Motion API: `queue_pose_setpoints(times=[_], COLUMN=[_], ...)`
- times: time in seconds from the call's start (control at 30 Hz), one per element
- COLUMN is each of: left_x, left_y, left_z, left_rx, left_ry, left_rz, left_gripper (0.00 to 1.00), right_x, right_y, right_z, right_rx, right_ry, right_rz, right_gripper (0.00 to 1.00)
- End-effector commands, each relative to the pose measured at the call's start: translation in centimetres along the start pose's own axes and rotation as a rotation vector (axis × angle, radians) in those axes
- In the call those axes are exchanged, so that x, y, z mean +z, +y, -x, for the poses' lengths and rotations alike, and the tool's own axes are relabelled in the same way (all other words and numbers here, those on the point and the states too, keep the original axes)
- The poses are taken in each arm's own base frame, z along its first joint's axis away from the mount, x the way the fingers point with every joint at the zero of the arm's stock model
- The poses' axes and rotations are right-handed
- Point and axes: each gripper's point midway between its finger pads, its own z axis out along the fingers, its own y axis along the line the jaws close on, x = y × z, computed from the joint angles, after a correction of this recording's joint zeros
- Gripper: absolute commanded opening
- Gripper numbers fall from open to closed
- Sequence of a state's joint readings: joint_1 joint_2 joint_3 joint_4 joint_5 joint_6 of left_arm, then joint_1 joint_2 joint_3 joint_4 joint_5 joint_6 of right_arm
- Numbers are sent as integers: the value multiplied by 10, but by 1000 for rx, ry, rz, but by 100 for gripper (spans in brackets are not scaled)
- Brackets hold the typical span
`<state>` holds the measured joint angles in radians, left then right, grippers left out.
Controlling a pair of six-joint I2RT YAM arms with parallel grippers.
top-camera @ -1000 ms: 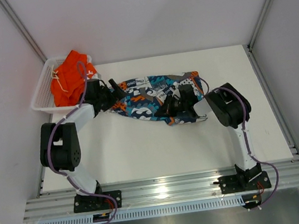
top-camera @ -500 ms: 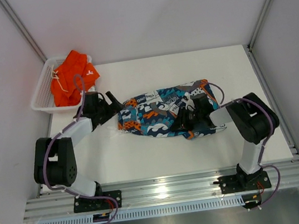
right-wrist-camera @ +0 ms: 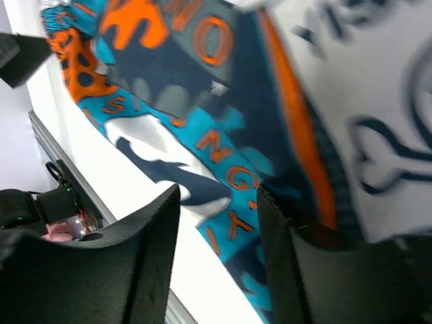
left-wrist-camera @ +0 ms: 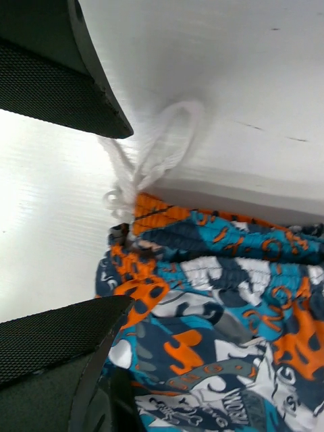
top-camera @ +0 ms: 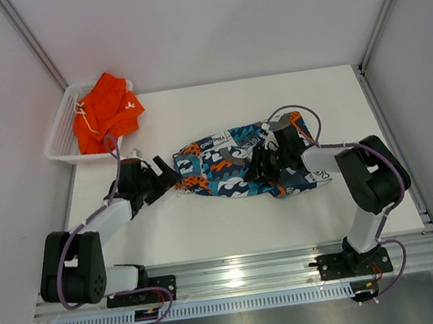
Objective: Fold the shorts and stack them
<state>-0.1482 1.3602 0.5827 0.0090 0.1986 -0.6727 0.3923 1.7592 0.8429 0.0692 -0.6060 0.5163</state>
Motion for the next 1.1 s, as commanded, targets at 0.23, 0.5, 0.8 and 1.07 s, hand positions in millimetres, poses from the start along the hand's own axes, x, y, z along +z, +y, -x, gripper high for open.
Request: queue_pose_setpoints(times=[0.23,0.5,0.8,1.07], left_x=[-50,-92,-66,-74], left_y=[-13,-24,-7,0], left_z=[6,23,10,14], left_rx=[-141,-210,-257,-284], left_ry=[-107,-234,-203,-270], left_rz=[-24,-62,-30,-33], left_gripper=[99,99,98,99], right_x=[22,60,98,129], right_y=[90,134,149,141], right_z=[31,35,32,13], right_rx=[-463,-659,-616,-634], right_ry=[-113,-140,-120,-68], right_rz=[-63,-98,-124,-185], right_gripper=[81,84,70,75])
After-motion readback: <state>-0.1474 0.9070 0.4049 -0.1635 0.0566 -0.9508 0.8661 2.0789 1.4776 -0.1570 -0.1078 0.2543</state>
